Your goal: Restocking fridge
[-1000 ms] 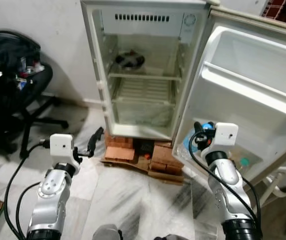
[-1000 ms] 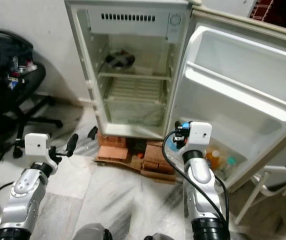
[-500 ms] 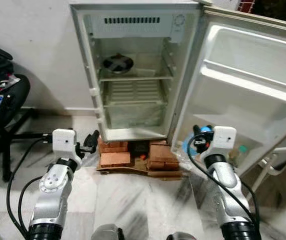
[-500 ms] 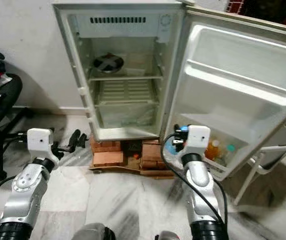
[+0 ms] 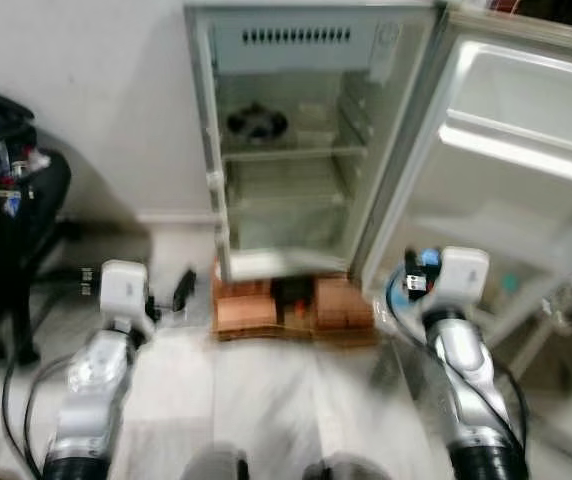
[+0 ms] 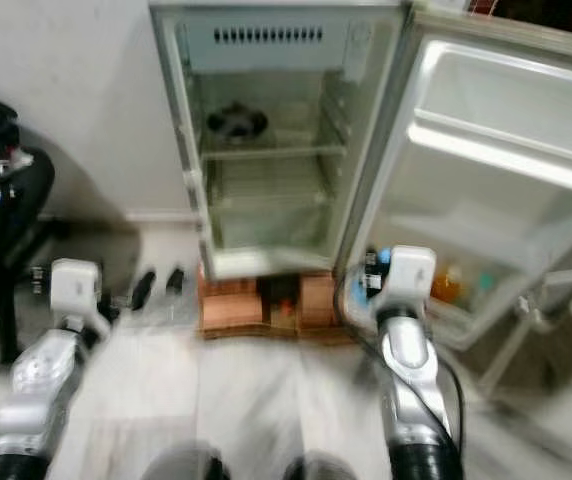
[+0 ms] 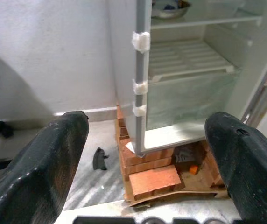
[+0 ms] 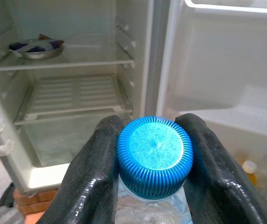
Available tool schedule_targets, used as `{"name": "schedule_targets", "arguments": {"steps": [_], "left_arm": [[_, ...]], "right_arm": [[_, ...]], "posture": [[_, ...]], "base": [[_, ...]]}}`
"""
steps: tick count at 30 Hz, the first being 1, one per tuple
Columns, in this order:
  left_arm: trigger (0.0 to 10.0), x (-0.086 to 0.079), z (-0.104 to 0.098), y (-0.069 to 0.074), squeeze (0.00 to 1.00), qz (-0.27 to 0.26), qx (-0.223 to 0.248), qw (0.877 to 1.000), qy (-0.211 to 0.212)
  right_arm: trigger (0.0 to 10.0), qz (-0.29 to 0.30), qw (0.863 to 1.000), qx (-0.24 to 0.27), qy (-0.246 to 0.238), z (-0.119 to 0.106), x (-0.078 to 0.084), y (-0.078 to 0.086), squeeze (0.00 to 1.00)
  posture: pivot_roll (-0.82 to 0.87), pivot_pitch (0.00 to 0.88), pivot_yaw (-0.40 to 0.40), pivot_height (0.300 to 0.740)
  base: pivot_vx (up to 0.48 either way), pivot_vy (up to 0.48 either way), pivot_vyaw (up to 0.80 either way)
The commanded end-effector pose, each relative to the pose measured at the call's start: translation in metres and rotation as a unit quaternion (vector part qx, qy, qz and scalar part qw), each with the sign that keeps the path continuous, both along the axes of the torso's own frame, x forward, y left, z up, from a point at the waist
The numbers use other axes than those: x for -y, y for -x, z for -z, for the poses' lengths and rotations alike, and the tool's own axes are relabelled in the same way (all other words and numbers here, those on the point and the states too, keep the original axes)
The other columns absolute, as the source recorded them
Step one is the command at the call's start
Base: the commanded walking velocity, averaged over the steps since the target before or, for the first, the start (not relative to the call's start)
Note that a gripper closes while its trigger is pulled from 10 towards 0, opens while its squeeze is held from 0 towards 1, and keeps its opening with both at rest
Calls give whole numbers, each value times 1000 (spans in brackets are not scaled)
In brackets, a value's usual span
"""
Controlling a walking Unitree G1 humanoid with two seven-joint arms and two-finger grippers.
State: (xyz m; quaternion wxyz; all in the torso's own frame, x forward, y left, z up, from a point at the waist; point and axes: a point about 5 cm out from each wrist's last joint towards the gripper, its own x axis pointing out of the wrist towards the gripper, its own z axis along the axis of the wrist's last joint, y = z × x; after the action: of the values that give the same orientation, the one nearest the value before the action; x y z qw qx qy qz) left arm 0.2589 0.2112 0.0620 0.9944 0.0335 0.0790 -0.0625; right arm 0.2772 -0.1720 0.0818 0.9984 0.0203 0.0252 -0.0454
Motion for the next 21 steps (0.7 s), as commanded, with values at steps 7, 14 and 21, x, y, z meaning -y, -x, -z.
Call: {"name": "schedule_targets", "arguments": {"steps": [7, 14, 21], "left_arm": [[10000, 14, -4, -1, 0, 31, 14, 999, 20], [10000, 13, -3, -1, 0, 32, 11, 999, 22], [10000, 13, -7, -5, 0, 41, 18, 999, 15]], "right_arm": [[10000, 11, 1000, 21, 15, -11, 9, -7, 0], [10000, 9, 999, 26, 18, -14, 7, -9, 0], [10000, 6, 999, 32, 21, -18, 4, -12, 0]], "posture": [[14, 72, -34, 740], [18, 78, -32, 740], [24, 87, -30, 740]], "base": [[218, 0, 0], [447, 0, 0], [446, 0, -342]]}}
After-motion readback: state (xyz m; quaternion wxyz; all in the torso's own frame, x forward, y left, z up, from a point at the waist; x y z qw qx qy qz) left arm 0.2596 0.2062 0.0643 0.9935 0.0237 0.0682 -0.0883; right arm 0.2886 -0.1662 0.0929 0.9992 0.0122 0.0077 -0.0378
